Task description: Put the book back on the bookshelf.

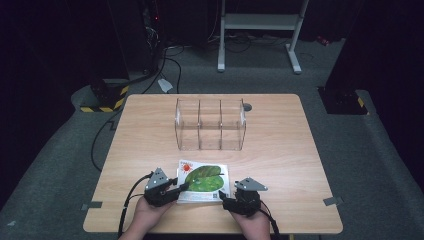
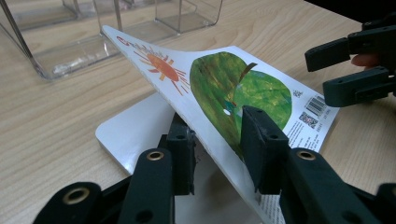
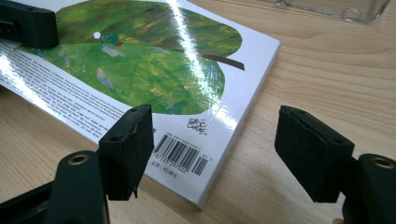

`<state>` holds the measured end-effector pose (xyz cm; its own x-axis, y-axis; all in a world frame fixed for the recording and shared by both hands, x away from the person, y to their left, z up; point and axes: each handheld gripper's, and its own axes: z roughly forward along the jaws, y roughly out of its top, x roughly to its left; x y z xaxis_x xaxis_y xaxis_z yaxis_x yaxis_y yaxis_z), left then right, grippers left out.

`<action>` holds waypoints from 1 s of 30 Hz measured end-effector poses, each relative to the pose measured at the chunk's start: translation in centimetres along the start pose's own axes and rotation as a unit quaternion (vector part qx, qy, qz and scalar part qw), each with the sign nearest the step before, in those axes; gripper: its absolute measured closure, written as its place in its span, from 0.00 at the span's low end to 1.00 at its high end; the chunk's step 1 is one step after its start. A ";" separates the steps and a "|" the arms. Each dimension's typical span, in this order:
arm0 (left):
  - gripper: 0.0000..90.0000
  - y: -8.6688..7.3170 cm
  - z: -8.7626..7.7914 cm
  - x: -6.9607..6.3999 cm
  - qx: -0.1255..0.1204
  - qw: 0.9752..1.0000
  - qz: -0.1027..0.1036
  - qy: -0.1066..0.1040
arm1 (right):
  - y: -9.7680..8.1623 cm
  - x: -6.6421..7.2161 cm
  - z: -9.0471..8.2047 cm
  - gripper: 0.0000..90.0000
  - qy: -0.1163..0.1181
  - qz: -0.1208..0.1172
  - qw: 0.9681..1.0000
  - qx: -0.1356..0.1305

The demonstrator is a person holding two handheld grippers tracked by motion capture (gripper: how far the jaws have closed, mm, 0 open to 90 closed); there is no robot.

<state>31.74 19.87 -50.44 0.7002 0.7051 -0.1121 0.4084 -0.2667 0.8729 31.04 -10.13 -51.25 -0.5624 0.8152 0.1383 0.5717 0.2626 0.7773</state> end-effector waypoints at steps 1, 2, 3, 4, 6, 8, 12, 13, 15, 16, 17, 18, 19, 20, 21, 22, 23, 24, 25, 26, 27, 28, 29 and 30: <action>0.73 0.0 0.0 -0.1 -0.003 1.000 -0.001 -0.002 | 0.0 0.0 0.1 0.31 0.002 -0.001 1.000 0.000; 0.73 0.0 -0.1 -0.1 -0.008 1.000 0.003 -0.001 | 0.0 0.1 0.1 0.31 0.002 0.000 1.000 0.000; 0.73 0.0 -0.2 -0.2 -0.010 1.000 0.009 -0.002 | 0.1 0.1 0.2 0.31 0.003 -0.001 1.000 0.001; 0.73 0.0 -0.3 -0.2 -0.011 1.000 0.015 -0.001 | 0.1 0.0 0.2 0.31 0.005 0.001 1.000 -0.001; 0.73 0.0 -0.3 -0.3 -0.016 1.000 0.018 -0.002 | 0.3 0.0 0.4 0.30 0.009 0.005 1.000 -0.001; 0.73 0.0 -0.4 -0.4 -0.021 1.000 0.023 -0.002 | 0.4 -0.1 0.5 0.28 0.012 0.008 1.000 -0.001; 0.73 0.1 -0.6 -0.7 -0.028 0.999 0.038 -0.001 | 0.5 -0.5 0.8 0.26 0.019 0.017 1.000 0.001; 0.73 0.1 -0.6 -0.7 -0.029 0.999 0.043 -0.001 | 0.6 -0.7 1.0 0.25 0.025 0.024 0.999 0.002; 0.74 0.2 -0.7 -0.8 -0.032 0.998 0.046 -0.001 | 0.7 -0.9 1.2 0.24 0.030 0.026 0.999 0.005; 0.74 0.2 -0.7 -0.9 -0.034 0.998 0.048 -0.002 | 0.7 -0.9 1.3 0.24 0.032 0.034 0.999 0.007; 0.74 0.2 -0.8 -0.9 -0.037 0.998 0.054 -0.002 | 0.7 -1.0 1.5 0.23 0.036 0.037 0.999 0.009; 0.74 0.2 -0.8 -1.0 -0.039 0.998 0.055 -0.004 | 0.7 -1.0 1.7 0.22 0.038 0.039 0.998 0.010; 0.74 0.2 -0.9 -1.0 -0.041 0.997 0.059 -0.004 | 0.7 -1.0 1.8 0.22 0.040 0.040 0.998 0.011; 0.74 0.2 -0.9 -1.1 -0.043 0.997 0.062 -0.004 | 0.7 -1.0 1.8 0.21 0.041 0.043 0.998 0.012; 0.75 0.2 -1.0 -1.1 -0.046 0.997 0.069 -0.005 | 0.8 -1.1 1.9 0.21 0.045 0.042 0.998 0.012; 0.75 0.2 -1.0 -1.2 -0.048 0.996 0.072 -0.006 | 0.8 -1.1 1.9 0.20 0.049 0.047 0.998 0.014; 0.75 0.2 -1.1 -1.2 -0.049 0.996 0.075 -0.006 | 0.8 -1.1 1.9 0.20 0.051 0.050 0.997 0.013; 0.75 0.2 -1.1 -1.2 -0.049 0.996 0.075 -0.006 | 0.8 -1.1 1.9 0.19 0.052 0.051 0.997 0.012; 0.75 0.2 -1.1 -1.3 -0.054 0.995 0.082 -0.007 | 0.8 -1.1 1.9 0.19 0.052 0.051 0.997 0.012; 0.75 0.2 -1.2 -1.4 -0.055 0.995 0.085 -0.007 | 0.9 -1.2 1.9 0.19 0.060 0.057 0.997 0.012; 0.75 0.2 -1.2 -1.4 -0.056 0.995 0.088 -0.007 | 0.9 -1.2 2.0 0.18 0.062 0.058 0.996 0.012; 0.75 0.2 -1.3 -1.4 -0.058 0.994 0.091 -0.006 | 0.9 -1.3 2.0 0.18 0.064 0.062 0.996 0.013; 0.75 0.1 -1.3 -1.5 -0.059 0.994 0.094 -0.006 | 0.9 -1.4 2.1 0.18 0.070 0.066 0.995 0.013; 0.75 0.1 -1.3 -1.5 -0.060 0.994 0.094 -0.007 | 0.9 -1.4 2.1 0.17 0.073 0.066 0.995 0.013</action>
<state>30.00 19.63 -49.55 0.7662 0.6405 0.0520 0.1980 -0.3124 0.9291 33.65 -9.95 -52.05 -0.5619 0.7597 0.3273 0.6602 0.1736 0.7307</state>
